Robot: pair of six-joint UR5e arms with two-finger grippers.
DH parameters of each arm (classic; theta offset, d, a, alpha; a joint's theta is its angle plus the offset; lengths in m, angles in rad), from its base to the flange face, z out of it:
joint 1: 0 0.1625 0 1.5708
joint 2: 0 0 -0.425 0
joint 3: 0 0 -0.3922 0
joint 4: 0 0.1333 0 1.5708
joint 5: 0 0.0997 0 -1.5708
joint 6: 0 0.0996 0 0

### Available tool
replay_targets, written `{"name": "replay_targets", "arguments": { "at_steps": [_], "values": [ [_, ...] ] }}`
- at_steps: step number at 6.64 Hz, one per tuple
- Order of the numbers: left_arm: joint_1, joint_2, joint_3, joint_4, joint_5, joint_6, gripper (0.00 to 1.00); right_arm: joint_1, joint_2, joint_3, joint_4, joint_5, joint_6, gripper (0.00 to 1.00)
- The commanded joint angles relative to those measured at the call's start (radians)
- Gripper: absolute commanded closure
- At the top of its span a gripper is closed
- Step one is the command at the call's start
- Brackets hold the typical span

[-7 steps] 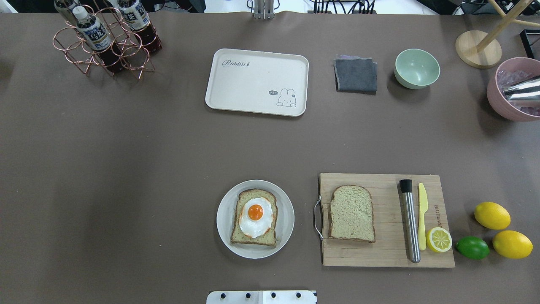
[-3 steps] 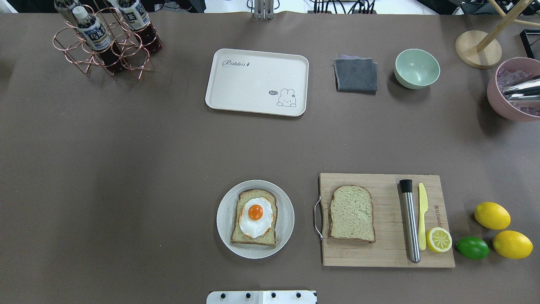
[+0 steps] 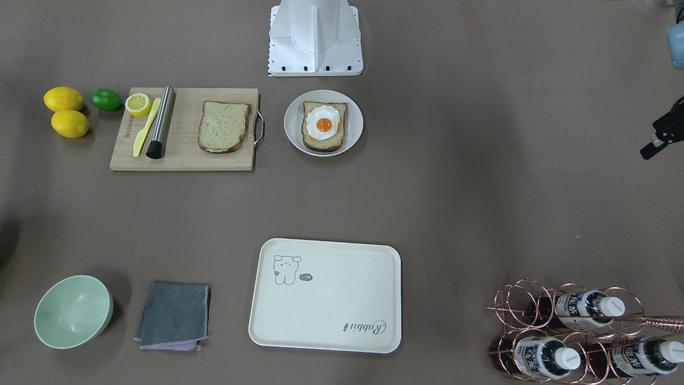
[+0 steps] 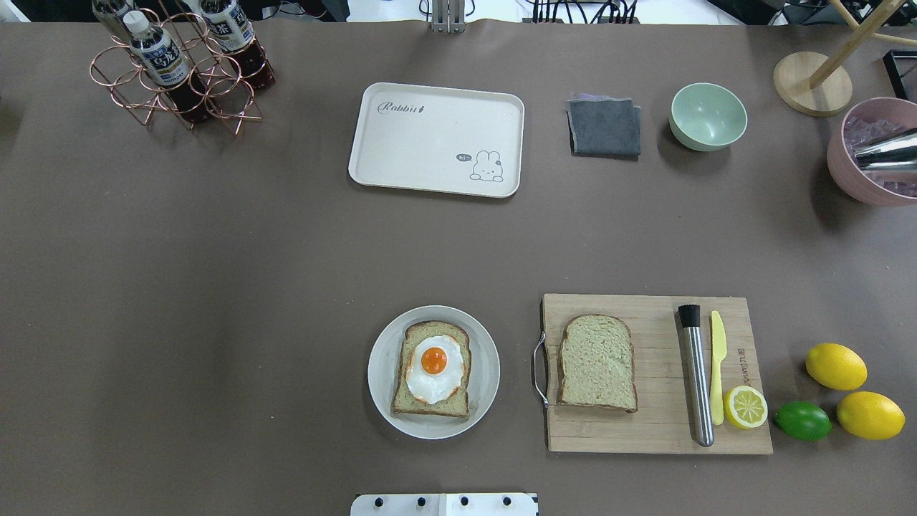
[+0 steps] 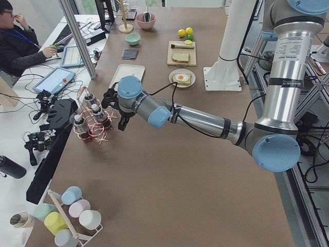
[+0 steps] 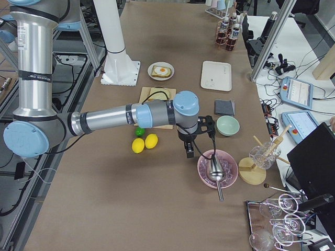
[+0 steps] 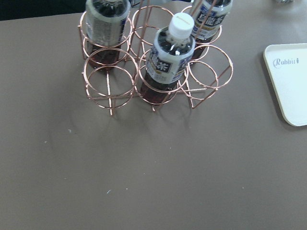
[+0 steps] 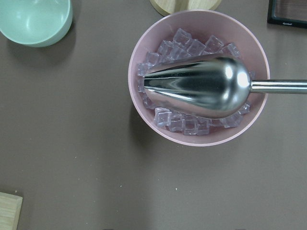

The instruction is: Make sandwich and place on tray

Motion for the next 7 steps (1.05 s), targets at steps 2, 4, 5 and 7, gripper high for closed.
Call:
{"name": "replay_targets", "arguments": {
  "at_steps": [2,4,5,7],
  "values": [
    [0.278,-0.089,-0.084,0.002,0.230,-0.352,0.02,-0.182,0.045,0.048,0.097,-0.005,0.398,0.00],
    [0.394,-0.179,-0.091,0.002,0.235,-0.580,0.02,-0.379,0.047,0.054,0.324,-0.098,0.766,0.00],
    [0.427,-0.192,-0.116,0.002,0.235,-0.675,0.02,-0.454,0.061,0.095,0.336,-0.114,0.862,0.00],
    [0.560,-0.222,-0.141,0.002,0.369,-0.768,0.02,-0.586,0.093,0.150,0.339,-0.175,1.055,0.01]
  ]
}}
